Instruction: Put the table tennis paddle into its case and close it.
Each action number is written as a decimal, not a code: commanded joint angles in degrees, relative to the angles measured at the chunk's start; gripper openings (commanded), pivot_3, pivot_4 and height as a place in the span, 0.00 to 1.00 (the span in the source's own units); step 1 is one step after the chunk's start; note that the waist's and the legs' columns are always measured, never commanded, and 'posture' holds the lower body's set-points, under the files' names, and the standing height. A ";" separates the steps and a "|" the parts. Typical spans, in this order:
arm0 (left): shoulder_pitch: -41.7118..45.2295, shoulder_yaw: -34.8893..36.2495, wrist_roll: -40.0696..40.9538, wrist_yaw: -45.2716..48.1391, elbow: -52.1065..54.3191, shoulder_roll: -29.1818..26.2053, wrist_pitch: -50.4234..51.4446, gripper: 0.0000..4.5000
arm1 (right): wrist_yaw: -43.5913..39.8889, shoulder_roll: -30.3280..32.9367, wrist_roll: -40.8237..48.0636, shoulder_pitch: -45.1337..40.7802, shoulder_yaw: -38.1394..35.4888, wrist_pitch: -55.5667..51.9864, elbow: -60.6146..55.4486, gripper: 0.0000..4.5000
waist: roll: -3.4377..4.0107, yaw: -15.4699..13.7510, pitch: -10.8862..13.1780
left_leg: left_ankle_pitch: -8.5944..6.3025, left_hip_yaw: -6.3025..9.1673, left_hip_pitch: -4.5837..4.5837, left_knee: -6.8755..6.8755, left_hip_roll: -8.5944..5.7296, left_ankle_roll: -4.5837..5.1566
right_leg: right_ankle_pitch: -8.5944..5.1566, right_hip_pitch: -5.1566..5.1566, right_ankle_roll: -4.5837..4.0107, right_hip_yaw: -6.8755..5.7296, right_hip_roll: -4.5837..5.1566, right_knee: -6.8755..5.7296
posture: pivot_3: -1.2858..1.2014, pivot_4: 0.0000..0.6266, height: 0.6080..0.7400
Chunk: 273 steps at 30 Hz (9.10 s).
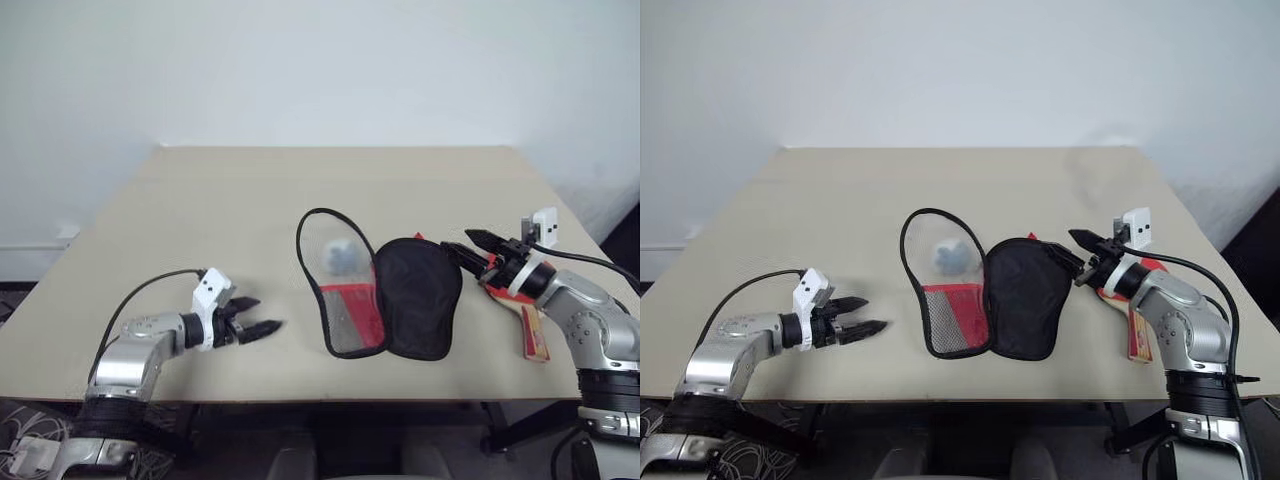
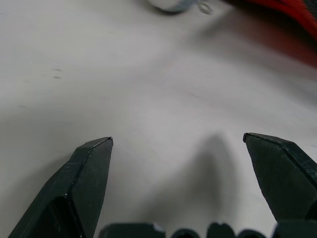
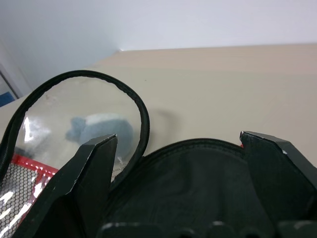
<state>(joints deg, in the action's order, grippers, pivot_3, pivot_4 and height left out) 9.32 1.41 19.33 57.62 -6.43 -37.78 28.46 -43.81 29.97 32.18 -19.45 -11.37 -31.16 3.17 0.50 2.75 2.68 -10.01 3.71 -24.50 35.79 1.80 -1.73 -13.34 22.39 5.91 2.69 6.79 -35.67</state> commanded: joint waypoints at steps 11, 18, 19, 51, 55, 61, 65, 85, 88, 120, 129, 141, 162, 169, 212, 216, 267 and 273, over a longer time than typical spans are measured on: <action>1.64 -1.17 2.00 -0.36 6.29 2.57 1.92 1.00 | 3.81 -2.61 -3.38 -4.05 -1.32 6.17 6.05 0.95 | 0.00 -0.03 0.00 | 0.01 0.00 0.00 0.01 0.00 0.00 | 0.00 -0.02 0.00 0.00 -0.01 0.00 | 0.52 0.00 1.00; 5.24 -5.83 0.99 0.95 4.34 4.71 1.84 1.00 | 11.27 -0.52 -4.12 -1.15 -6.73 5.44 3.73 0.95 | 0.00 -0.13 0.00 | 0.01 0.00 0.00 0.01 0.00 0.01 | 0.00 -0.04 0.00 0.00 -0.01 0.01 | 0.52 0.00 1.00; 5.69 -6.44 0.93 1.45 3.57 4.98 1.74 1.00 | 14.93 -1.04 -3.84 -0.31 -8.60 4.07 1.74 0.95 | 0.00 -0.15 0.00 | 0.01 0.00 0.00 0.02 0.00 0.02 | 0.00 -0.06 0.01 0.00 -0.01 0.01 | 0.52 0.00 1.00; 16.58 -12.67 -3.99 7.01 -12.40 12.66 -3.94 1.00 | 38.24 -3.99 4.16 25.70 -20.27 -31.66 -28.77 0.95 | -0.01 -1.48 0.01 | 0.02 -0.05 -0.06 0.12 -0.02 0.04 | -0.02 -0.04 -0.01 0.02 0.08 0.13 | 0.52 0.00 1.00; 16.21 -12.33 -3.97 7.50 -11.21 12.15 -3.49 1.00 | 38.89 -3.19 1.89 24.66 -18.12 -32.92 -24.11 0.95 | 0.00 -1.47 0.01 | 0.02 -0.05 -0.06 0.11 -0.02 0.04 | -0.02 -0.02 -0.01 0.03 0.08 0.13 | 0.52 0.00 1.00; 16.08 -11.70 -3.91 7.85 -10.34 11.44 -3.36 1.00 | 37.82 -3.13 -0.74 23.29 -15.38 -31.34 -21.07 0.88 | -0.52 -1.33 0.00 | 0.01 -0.04 -0.06 0.11 -0.01 0.03 | -0.02 -0.02 -0.01 0.02 0.07 0.16 | 0.52 0.00 1.00; 16.10 -11.63 -3.89 7.63 -10.31 11.29 -3.32 1.00 | 37.64 -3.49 -2.74 22.44 -14.23 -30.43 -19.33 0.61 | -0.63 -1.23 0.00 | 0.01 -0.04 -0.06 0.11 0.01 0.03 | -0.01 -0.03 -0.01 0.02 0.07 0.28 | 0.52 0.00 1.00; 16.83 -12.08 -4.25 7.65 -11.12 10.89 -2.31 1.00 | 46.54 -18.69 10.93 13.35 -23.80 -40.39 -41.43 0.26 | -0.02 -1.44 0.23 | 0.02 -0.04 -0.08 -0.19 0.05 0.04 | 0.01 0.05 -0.01 -0.02 0.03 0.44 | 0.52 0.00 1.00; 17.37 -12.39 -4.49 7.76 -11.73 11.18 -2.25 1.00 | 51.12 -24.89 12.56 11.76 -21.37 -43.55 -45.50 0.26 | -0.03 -1.44 0.22 | 0.01 -0.02 -0.08 -0.25 0.05 0.04 | 0.01 0.05 -0.01 -0.04 0.03 0.45 | 0.52 0.00 1.00; 18.31 -12.56 -5.53 8.19 -11.96 10.76 -1.83 1.00 | 54.71 -33.43 3.20 19.40 -2.36 -38.69 -41.74 0.26 | -0.01 -1.35 0.23 | 0.02 -0.04 -0.08 -0.62 0.10 0.03 | 0.09 0.10 -0.11 -0.10 0.03 0.63 | 0.52 0.00 1.00; 18.53 -12.39 -5.58 7.77 -12.31 10.87 -2.01 1.00 | 52.67 -30.51 2.32 21.12 -1.45 -36.22 -45.38 0.26 | -0.01 -1.42 0.23 | 0.02 -0.04 -0.09 -0.61 0.10 0.03 | 0.09 0.09 -0.12 -0.12 0.04 0.63 | 0.52 0.00 1.00; 19.15 -12.56 -5.79 7.68 -13.13 11.14 -2.28 1.00 | 52.83 -30.25 -0.34 22.41 -0.78 -33.76 -43.52 0.26 | -0.01 -1.40 0.23 | 0.02 -0.04 -0.09 -0.63 0.10 0.03 | 0.09 0.11 -0.12 -0.12 0.04 0.64 | 0.52 0.00 1.00; 19.19 -12.60 -5.83 7.05 -13.05 11.33 -2.52 1.00 | 47.78 -27.79 -2.16 22.11 1.10 -28.78 -41.17 0.99 | -0.03 -1.46 0.22 | 0.02 -0.03 -0.08 -0.60 0.10 0.03 | 0.09 0.04 -0.12 -0.15 0.05 0.68 | 0.52 0.00 1.00; 21.26 -13.82 -6.69 6.36 -15.82 14.49 -4.25 1.00 | 27.28 -20.66 22.67 20.71 -12.91 -23.24 -46.02 0.99 | -0.04 -1.54 0.24 | 0.02 -0.01 -0.09 -0.59 0.10 0.04 | 0.09 0.01 -0.12 -0.18 0.04 0.69 | 0.52 0.00 1.00; 36.82 8.74 8.52 -29.02 -27.96 45.32 39.90 1.00 | 38.45 -16.75 20.20 9.90 -15.22 3.37 -18.77 0.99 | -0.11 -1.49 0.28 | 0.22 0.05 -0.11 -0.44 0.09 0.35 | 0.10 -0.11 -0.08 -0.14 -0.09 0.79 | 0.52 0.00 1.00; 40.68 13.37 10.24 -33.07 -34.25 48.31 40.62 1.00 | 38.94 -16.96 19.91 9.53 -15.56 4.00 -18.06 0.99 | -0.11 -1.53 0.28 | 0.21 0.06 -0.11 -0.41 0.06 0.34 | 0.10 -0.12 -0.08 -0.14 -0.08 0.80 | 0.52 0.00 1.00; 25.99 -5.24 51.36 -45.35 -10.39 30.16 64.04 0.01 | 41.48 -15.03 14.81 10.94 -15.68 3.41 -16.35 1.00 | -0.01 -0.11 0.27 | 0.27 0.09 -0.09 -0.48 0.06 0.25 | 0.11 -0.16 -0.10 -0.03 -0.09 0.59 | 0.52 0.00 1.00; 23.29 -7.18 62.46 -55.98 -8.22 28.93 64.04 0.01 | 41.01 -14.16 13.92 10.23 -15.11 2.87 -15.02 1.00 | 0.00 -0.06 0.26 | 0.34 0.12 -0.04 -0.46 0.06 0.25 | 0.11 -0.14 -0.13 -0.03 -0.11 0.48 | 0.52 0.00 1.00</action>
<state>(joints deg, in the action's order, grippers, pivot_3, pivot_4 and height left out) 32.32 -5.74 77.65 3.63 -15.30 -9.12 92.08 -2.22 14.88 46.48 -7.95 -26.41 -28.54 -11.25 0.50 2.69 2.94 -9.67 3.83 -24.54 35.37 1.85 -1.47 -13.22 22.24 5.78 2.66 6.68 -35.19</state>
